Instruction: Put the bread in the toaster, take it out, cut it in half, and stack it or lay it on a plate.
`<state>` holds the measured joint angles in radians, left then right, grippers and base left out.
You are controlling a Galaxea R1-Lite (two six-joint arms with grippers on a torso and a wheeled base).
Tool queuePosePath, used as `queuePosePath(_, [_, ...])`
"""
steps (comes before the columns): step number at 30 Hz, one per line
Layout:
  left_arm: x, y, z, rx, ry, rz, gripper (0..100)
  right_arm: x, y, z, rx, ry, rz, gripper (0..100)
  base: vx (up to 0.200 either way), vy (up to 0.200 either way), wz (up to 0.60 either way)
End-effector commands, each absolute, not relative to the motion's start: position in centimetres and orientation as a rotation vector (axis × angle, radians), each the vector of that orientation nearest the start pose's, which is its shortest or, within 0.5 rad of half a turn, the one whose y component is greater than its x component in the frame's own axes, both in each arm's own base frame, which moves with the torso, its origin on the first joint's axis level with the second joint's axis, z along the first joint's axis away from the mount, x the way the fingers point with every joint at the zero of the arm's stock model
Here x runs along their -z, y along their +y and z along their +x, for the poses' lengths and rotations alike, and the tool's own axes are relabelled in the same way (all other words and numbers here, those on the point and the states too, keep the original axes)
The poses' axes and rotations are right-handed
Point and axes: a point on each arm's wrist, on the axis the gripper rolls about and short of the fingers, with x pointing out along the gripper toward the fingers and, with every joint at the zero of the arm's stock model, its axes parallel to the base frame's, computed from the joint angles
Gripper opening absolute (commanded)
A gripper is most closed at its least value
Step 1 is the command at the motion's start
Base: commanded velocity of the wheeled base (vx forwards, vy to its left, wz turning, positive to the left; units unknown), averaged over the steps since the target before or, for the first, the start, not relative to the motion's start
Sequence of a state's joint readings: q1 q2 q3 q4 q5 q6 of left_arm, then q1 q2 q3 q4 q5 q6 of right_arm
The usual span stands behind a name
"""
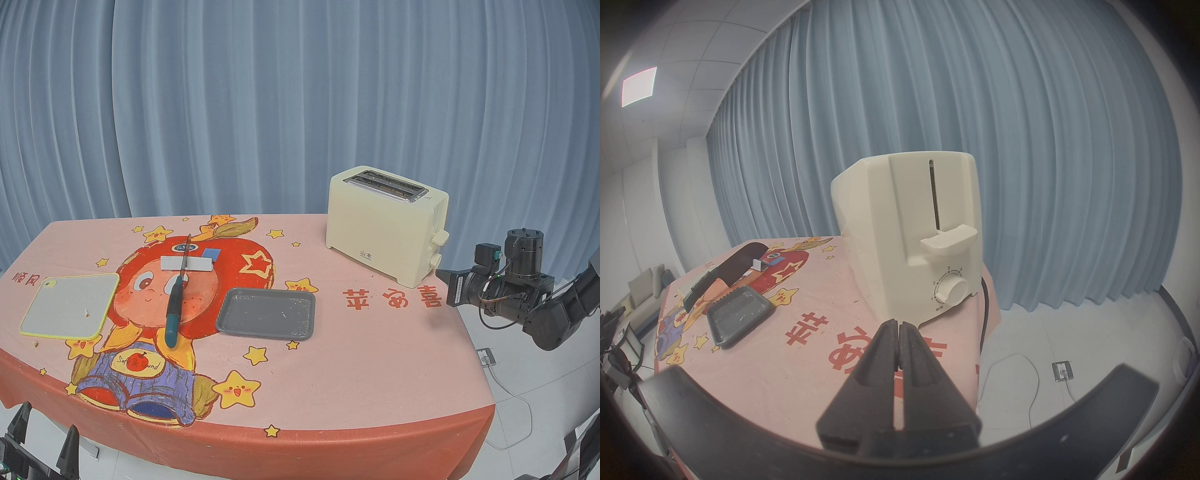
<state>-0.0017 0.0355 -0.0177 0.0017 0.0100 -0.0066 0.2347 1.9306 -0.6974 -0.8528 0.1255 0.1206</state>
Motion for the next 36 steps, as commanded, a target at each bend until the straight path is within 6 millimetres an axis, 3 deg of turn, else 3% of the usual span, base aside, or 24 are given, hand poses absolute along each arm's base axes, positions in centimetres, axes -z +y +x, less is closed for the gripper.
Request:
queuePosePath(1, [-7.6, 0.0, -2.0, -0.009, 0.037, -0.007, 100, -10.2, 7.7, 32.3, -0.324, 0.404, 0.098, 0, 0.000, 0.000, 0.00])
queuePosePath(20, [-7.6, 0.0, -2.0, -0.009, 0.037, -0.007, 100, -9.4, 7.9, 33.3, -0.313, 0.414, 0.101, 0, 0.000, 0.000, 0.00])
queuePosePath(36, [-7.6, 0.0, -2.0, -0.009, 0.037, -0.007, 100, -9.0, 8.1, 35.6, -0.299, 0.331, 0.150, 0, 0.000, 0.000, 0.00])
